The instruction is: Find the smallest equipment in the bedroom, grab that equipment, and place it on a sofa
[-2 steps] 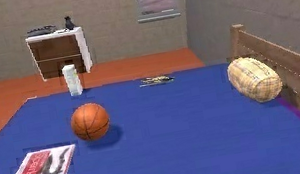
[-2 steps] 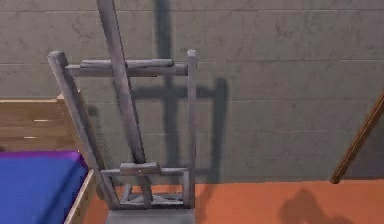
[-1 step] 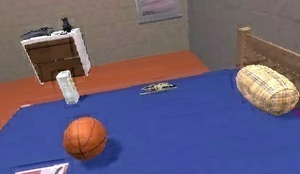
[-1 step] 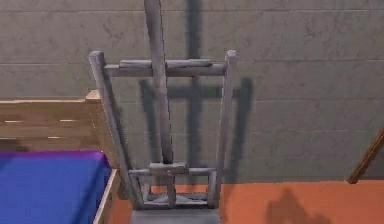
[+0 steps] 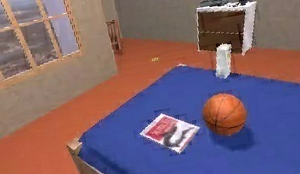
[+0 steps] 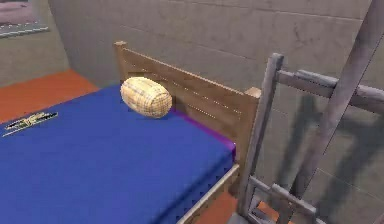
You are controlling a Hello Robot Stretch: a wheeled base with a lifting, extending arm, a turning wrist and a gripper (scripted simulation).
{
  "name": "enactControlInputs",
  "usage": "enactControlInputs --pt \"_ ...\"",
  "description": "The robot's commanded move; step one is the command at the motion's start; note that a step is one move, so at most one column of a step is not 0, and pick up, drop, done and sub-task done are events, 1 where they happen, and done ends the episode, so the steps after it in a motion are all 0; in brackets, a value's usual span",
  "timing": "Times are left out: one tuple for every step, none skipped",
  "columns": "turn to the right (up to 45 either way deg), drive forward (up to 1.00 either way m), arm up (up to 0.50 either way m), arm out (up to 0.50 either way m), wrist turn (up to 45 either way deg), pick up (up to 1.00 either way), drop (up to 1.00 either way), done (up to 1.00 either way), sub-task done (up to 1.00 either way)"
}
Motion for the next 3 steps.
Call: enactControlInputs --pt "-45.0 0.0 0.0 0.0 0.0 0.0 0.0 0.0 0.0" --pt "-21.0 0.0 0.0 0.0 0.0 0.0 0.0 0.0 0.0" --pt "30.0 0.0 0.0 0.0 0.0 0.0 0.0 0.0 0.0"
